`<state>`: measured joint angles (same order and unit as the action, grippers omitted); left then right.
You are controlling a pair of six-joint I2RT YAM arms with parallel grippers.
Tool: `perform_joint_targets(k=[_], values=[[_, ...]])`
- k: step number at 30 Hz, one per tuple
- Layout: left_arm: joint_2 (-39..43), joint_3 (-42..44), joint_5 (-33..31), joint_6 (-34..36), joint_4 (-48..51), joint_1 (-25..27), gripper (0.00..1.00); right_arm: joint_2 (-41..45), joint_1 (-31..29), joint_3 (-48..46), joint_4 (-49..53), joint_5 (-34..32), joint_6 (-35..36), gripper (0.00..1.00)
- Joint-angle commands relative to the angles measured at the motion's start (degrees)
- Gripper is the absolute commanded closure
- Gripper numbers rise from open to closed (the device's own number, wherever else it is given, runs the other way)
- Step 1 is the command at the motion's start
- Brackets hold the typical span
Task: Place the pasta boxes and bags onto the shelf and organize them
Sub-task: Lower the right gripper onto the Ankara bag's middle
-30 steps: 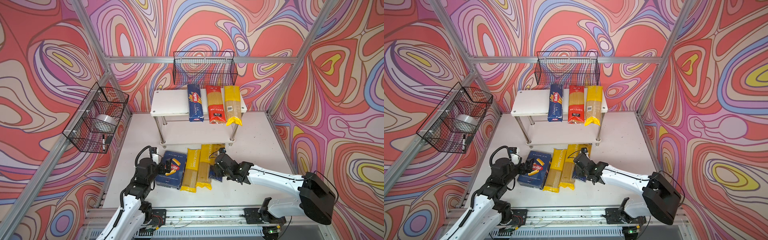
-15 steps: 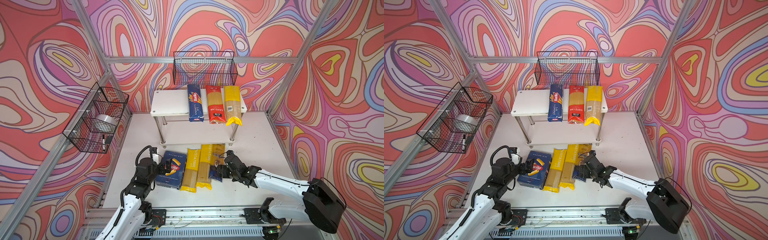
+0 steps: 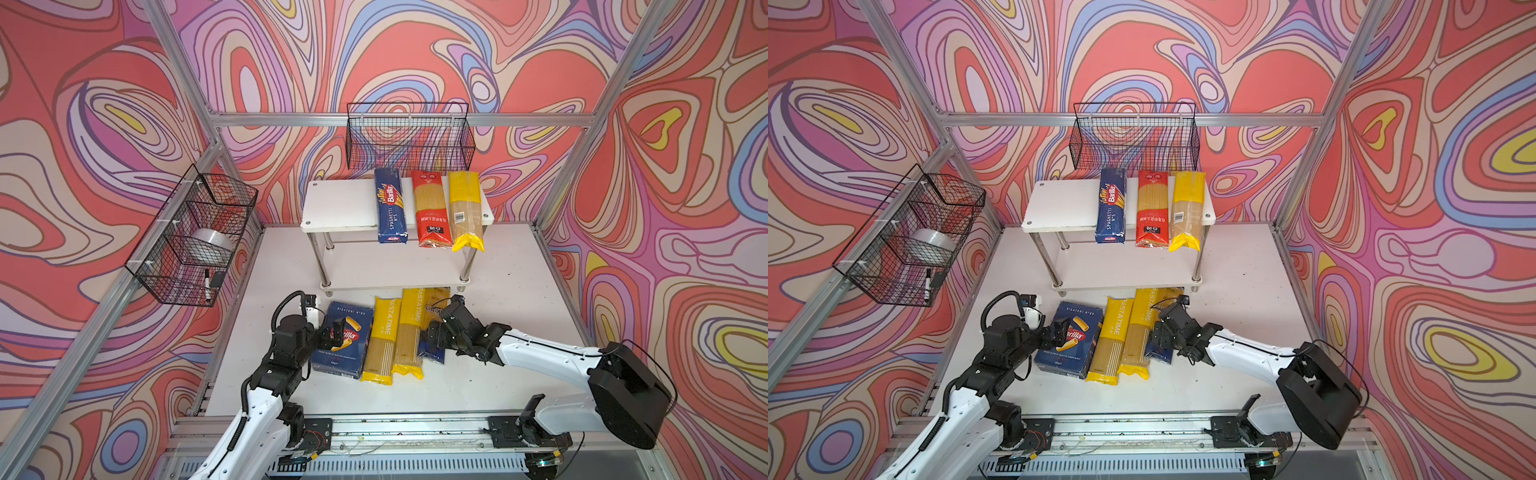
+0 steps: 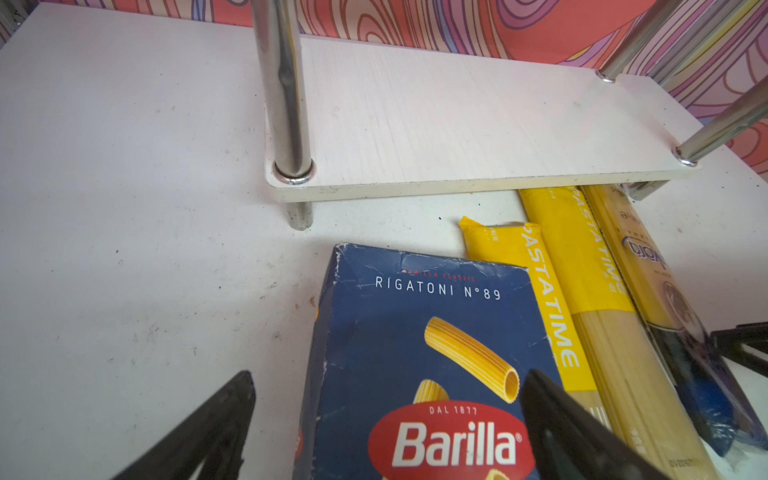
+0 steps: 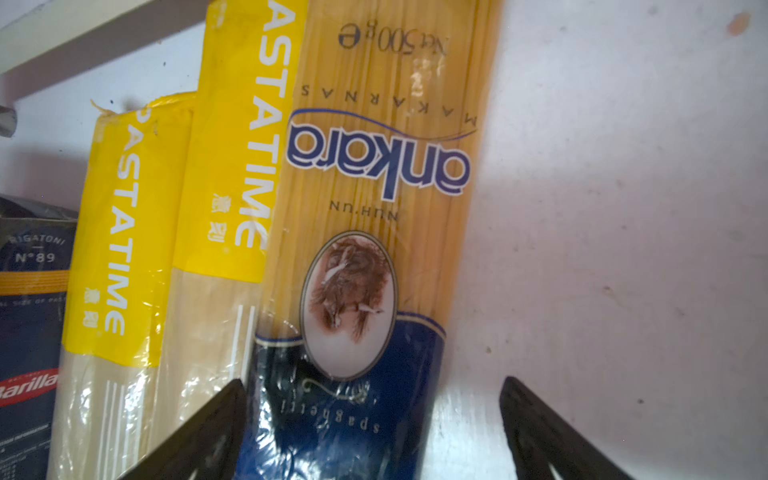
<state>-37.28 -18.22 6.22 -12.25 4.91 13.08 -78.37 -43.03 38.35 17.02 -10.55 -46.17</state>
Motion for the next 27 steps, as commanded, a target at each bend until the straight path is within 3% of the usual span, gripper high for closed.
perform_joint_targets(k=[1,6,12,20,27], values=[[0.1,-1.59,0.31,0.13,0.58,0.18,0.0,-2.18,-0.48,3.63,3.16,-5.71,-2.95,0.02],[0.37,-1.62,0.34,0.08,0.84,0.19,0.0,-5.62,-1.47,5.48,1.5,-4.68,-1.88,0.03],[0.36,-1.6,0.65,0.2,0.85,0.19,0.0,-5.92,-1.88,3.98,5.05,-9.07,-1.95,0.02],[0.36,-1.64,0.84,0.2,0.81,0.17,0.0,-6.94,-2.08,-0.51,-9.93,-1.17,0.89,0.02],[0.42,-1.65,0.87,0.21,0.83,0.17,0.0,-11.29,-3.32,-1.02,-10.12,-1.37,-2.03,0.03]])
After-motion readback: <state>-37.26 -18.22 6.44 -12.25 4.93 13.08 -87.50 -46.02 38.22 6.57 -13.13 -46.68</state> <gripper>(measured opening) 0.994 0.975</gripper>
